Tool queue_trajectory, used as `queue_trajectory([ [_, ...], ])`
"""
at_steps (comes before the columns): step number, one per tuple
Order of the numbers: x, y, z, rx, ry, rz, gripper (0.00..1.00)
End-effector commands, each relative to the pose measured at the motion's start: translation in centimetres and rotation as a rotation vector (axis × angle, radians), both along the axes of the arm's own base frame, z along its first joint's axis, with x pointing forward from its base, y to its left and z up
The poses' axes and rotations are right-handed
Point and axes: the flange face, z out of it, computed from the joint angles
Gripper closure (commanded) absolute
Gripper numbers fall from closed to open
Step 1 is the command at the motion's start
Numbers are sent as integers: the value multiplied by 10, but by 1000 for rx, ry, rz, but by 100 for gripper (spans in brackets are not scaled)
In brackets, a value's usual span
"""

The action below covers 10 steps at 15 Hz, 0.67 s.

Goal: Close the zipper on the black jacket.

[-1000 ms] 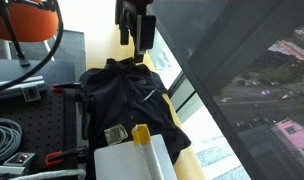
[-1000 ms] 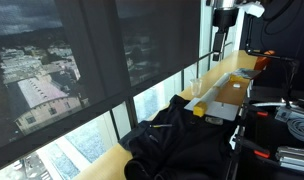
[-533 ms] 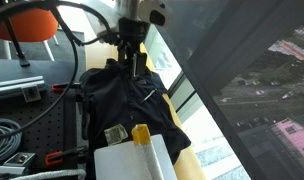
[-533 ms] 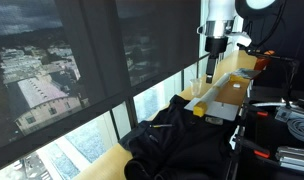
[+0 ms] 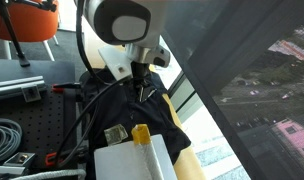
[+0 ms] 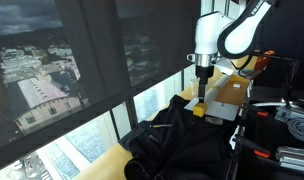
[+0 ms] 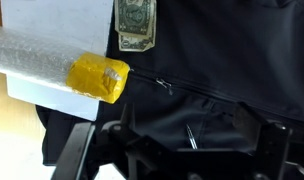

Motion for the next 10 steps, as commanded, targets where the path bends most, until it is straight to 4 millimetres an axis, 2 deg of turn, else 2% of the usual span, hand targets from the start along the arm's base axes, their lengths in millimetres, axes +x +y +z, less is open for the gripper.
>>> queue_trajectory([
  [1,30,1,-35,-33,-14,12,0],
  [6,51,9,-83,-43,-5,0,0],
  [10,65,14,-113,-51,3,-15,0],
])
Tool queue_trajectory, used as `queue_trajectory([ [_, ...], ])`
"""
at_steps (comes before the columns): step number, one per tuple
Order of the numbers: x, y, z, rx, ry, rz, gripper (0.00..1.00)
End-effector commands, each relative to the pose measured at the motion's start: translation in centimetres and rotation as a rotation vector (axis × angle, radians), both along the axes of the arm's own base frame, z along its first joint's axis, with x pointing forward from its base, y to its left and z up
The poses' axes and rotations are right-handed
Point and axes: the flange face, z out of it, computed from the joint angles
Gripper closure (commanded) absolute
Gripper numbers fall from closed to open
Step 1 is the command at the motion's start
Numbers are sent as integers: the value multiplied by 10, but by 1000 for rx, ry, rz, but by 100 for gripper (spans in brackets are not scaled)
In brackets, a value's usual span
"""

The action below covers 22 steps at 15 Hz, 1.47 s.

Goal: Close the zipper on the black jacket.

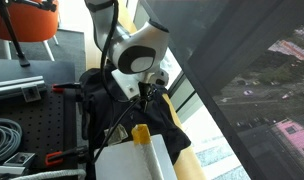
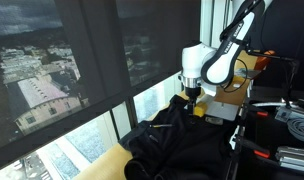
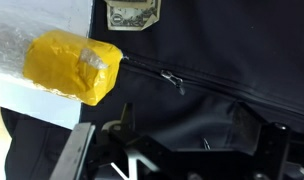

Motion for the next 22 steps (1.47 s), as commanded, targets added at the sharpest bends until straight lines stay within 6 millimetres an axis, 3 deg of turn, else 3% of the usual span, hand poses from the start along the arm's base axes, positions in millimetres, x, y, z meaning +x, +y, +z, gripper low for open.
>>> queue_trajectory([
  [1,18,3,-25,-13,-14,-16,0],
  [10,24,5,-61,-15,14,-52,0],
  [20,17,3,-66,-24,26,-80,0],
  [21,18,0,-67,-26,26,-84,5],
  [22,19,-4,-67,-29,26,-90,26],
])
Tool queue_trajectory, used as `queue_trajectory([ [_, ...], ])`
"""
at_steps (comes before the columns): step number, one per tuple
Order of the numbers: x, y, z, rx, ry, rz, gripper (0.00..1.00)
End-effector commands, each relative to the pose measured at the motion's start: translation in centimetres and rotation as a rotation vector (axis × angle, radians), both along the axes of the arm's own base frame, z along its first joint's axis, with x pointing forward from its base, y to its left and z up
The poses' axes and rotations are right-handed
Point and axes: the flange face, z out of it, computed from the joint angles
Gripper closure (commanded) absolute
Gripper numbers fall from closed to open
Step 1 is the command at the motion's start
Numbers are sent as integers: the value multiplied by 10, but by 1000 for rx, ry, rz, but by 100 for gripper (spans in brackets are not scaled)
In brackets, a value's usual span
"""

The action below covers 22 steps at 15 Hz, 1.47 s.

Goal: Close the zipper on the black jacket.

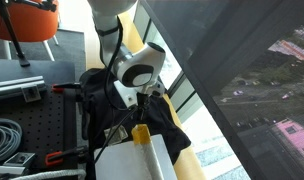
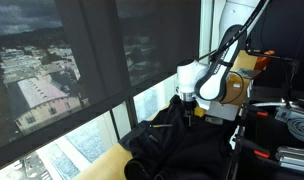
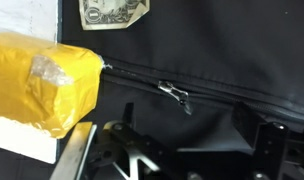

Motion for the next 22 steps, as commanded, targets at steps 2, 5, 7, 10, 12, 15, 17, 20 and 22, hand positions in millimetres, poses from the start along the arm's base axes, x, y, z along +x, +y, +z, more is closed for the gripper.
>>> queue_trajectory([
  [2,4,-10,-1,-11,-7,-37,31],
  [5,3,-8,-1,-15,-5,-43,54],
  [7,2,-7,-2,-16,-3,-46,69],
  [10,3,-9,-3,-16,-1,-54,91],
  [12,4,-11,-2,-17,1,-61,100],
  [15,5,-9,0,-17,-1,-64,98],
  [17,4,-6,0,-20,0,-58,98],
  [20,2,3,3,-23,-2,-32,98],
  [22,0,10,4,-25,-6,-19,98],
])
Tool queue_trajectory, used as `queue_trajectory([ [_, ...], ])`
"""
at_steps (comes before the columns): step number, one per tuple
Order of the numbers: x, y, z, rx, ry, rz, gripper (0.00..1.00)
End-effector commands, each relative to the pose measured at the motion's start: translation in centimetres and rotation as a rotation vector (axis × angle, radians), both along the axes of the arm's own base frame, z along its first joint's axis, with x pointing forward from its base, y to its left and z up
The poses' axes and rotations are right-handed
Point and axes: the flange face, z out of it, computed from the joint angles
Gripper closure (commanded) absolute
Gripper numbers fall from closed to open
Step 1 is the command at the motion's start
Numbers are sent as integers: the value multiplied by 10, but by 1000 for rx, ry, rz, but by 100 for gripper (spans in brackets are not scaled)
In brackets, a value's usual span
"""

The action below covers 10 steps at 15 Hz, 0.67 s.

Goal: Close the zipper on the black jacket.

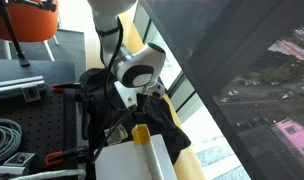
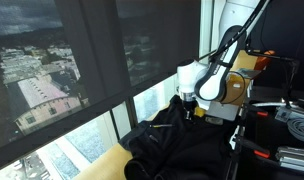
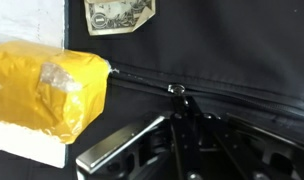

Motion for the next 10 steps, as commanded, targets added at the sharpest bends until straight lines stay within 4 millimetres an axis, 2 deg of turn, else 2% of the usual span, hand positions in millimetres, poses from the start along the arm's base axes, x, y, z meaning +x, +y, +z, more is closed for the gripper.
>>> queue_trajectory([
  [1,-1,19,5,-12,-2,24,98],
  [5,-1,44,5,-21,-10,72,98],
  [10,1,86,12,-18,-20,137,98],
])
